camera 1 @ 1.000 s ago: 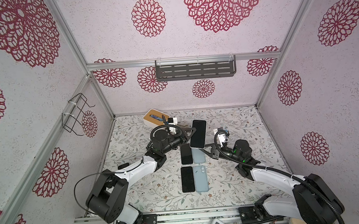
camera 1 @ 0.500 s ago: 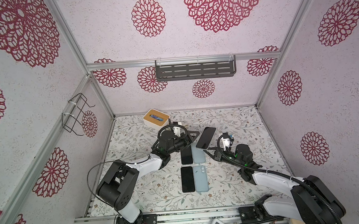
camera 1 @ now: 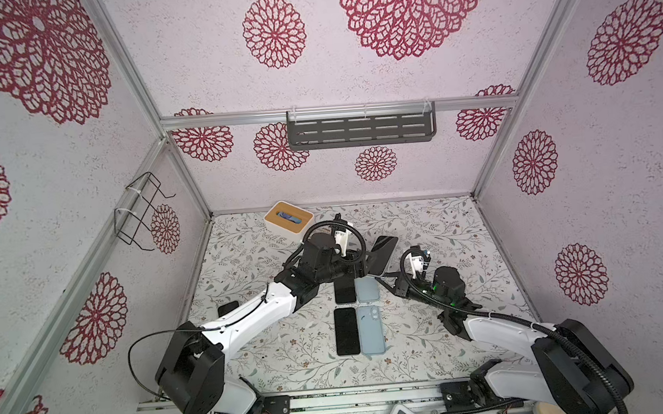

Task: Take the phone out of the phone case
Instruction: Remove the phone case from the phone.

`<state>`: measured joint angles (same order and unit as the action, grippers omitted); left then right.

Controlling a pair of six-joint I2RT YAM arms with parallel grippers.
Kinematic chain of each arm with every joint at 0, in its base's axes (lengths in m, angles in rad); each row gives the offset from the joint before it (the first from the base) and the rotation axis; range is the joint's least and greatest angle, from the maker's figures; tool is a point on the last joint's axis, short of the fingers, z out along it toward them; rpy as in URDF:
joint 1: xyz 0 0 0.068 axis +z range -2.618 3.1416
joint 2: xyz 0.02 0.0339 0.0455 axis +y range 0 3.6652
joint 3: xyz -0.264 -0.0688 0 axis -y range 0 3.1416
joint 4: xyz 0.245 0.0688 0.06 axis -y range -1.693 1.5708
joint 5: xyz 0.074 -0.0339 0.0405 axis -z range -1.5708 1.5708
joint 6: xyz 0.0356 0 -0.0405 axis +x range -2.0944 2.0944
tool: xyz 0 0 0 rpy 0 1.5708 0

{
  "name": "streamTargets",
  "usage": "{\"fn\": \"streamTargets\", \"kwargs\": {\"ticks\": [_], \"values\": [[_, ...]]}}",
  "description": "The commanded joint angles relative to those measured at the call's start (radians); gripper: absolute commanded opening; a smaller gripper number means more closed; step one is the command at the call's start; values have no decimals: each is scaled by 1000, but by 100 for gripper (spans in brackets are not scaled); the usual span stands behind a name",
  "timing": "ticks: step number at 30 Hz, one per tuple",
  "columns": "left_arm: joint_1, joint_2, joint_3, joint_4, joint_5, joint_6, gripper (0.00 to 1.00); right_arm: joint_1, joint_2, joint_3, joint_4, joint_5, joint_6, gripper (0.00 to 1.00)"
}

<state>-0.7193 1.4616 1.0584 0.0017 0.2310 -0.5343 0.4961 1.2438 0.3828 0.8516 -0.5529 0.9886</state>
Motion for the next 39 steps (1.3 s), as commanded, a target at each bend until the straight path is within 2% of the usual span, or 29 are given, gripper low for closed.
{"fn": "streamTargets", "kwargs": {"ticks": [1, 4, 7, 10, 20, 28, 32, 39], "values": [[-34, -20, 41, -141, -61, 221, 69, -1, -8, 39, 124, -15, 4, 0], [-81, -7, 96, -228, -106, 327, 68, 1, -6, 42, 124, -23, 8, 0], [-130, 28, 160, -323, -197, 423, 67, -1, -5, 46, 120, -24, 11, 0], [-165, 56, 194, -352, -261, 483, 67, 0, -3, 45, 126, -25, 13, 0], [-204, 161, 272, -392, -371, 582, 63, 1, 2, 44, 146, -41, 26, 0], [-218, 218, 310, -399, -412, 620, 59, 0, 7, 45, 160, -45, 35, 0], [-225, 200, 308, -408, -350, 626, 60, 0, 8, 45, 156, -48, 35, 0], [-238, 168, 270, -440, -346, 644, 60, 0, 5, 42, 156, -48, 35, 0]]}}
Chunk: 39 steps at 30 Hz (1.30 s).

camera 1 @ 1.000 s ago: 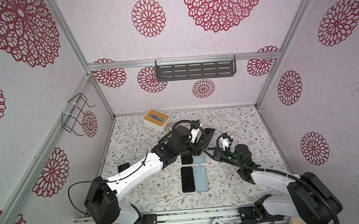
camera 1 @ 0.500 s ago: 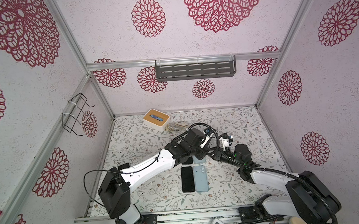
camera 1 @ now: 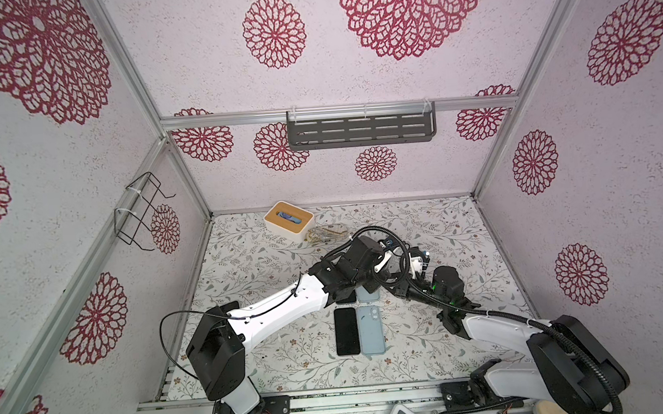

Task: Take the phone out of the phone case
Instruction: Remove the phone case from the phone.

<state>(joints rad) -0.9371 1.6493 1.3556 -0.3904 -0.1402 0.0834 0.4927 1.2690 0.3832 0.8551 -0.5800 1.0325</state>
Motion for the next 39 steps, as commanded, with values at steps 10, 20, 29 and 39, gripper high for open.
{"fn": "streamTargets", "kwargs": {"ticks": [10, 20, 29, 39], "values": [[-63, -46, -78, -23, -82, 60, 58, 3, -22, 42, 151, -21, -6, 0], [-65, -11, -72, 21, -222, 95, 46, 3, -5, 45, 176, -26, 9, 0], [-65, 3, -78, 30, -285, 128, 34, 3, 4, 43, 200, -30, 20, 0], [-61, -15, -95, 36, -346, 154, 29, 4, 4, 42, 212, -35, 29, 0]]}}
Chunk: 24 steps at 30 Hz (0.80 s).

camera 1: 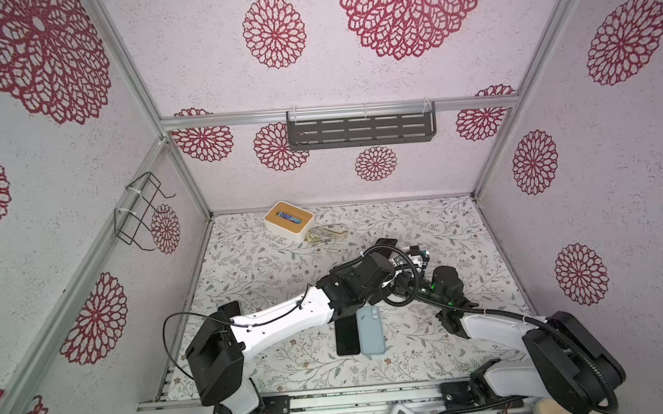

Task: Take the phone out of the phone case
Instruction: Remove the phone case from the phone.

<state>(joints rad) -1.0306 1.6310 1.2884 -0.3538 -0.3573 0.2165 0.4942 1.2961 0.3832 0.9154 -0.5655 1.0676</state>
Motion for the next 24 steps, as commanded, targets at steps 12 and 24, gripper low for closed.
{"fn": "streamTargets", "kwargs": {"ticks": [12, 24], "values": [[33, -2, -50, 37, -81, 34, 27, 2, 0, 38, 191, -59, 13, 0], [26, 29, -70, 96, 63, 83, 14, 3, 15, 43, 203, -68, 15, 0]]}}
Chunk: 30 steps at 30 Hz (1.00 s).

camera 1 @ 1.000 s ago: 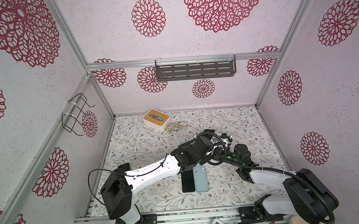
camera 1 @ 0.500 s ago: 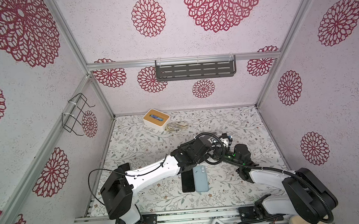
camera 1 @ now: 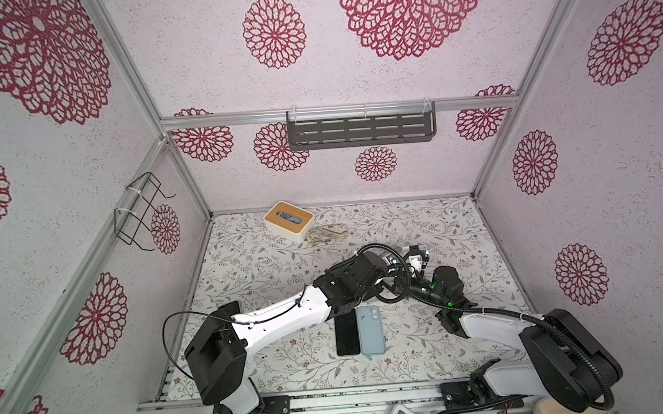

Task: Take the phone out of the phone case
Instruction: Remove the phone case from the phone.

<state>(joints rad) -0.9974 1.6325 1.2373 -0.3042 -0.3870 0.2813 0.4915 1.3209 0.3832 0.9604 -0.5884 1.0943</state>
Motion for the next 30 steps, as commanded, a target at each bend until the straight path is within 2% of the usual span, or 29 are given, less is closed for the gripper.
{"fn": "streamTargets", "kwargs": {"ticks": [1, 13, 22, 25, 30], "values": [[-6, 26, -23, 54, 102, 20, 12, 5, -9, 43, 158, -45, -11, 0], [-11, -13, -58, 102, 203, -5, 0, 4, 9, 51, 162, -55, -6, 0], [-3, -46, -68, 111, 181, -66, 0, 4, -8, 46, 141, -55, -12, 0], [16, -80, -98, 146, 156, -105, 0, 5, -31, 48, 81, -35, -33, 0], [25, -144, -150, 185, 70, -132, 0, 5, -84, 89, -163, 21, -118, 0]]}}
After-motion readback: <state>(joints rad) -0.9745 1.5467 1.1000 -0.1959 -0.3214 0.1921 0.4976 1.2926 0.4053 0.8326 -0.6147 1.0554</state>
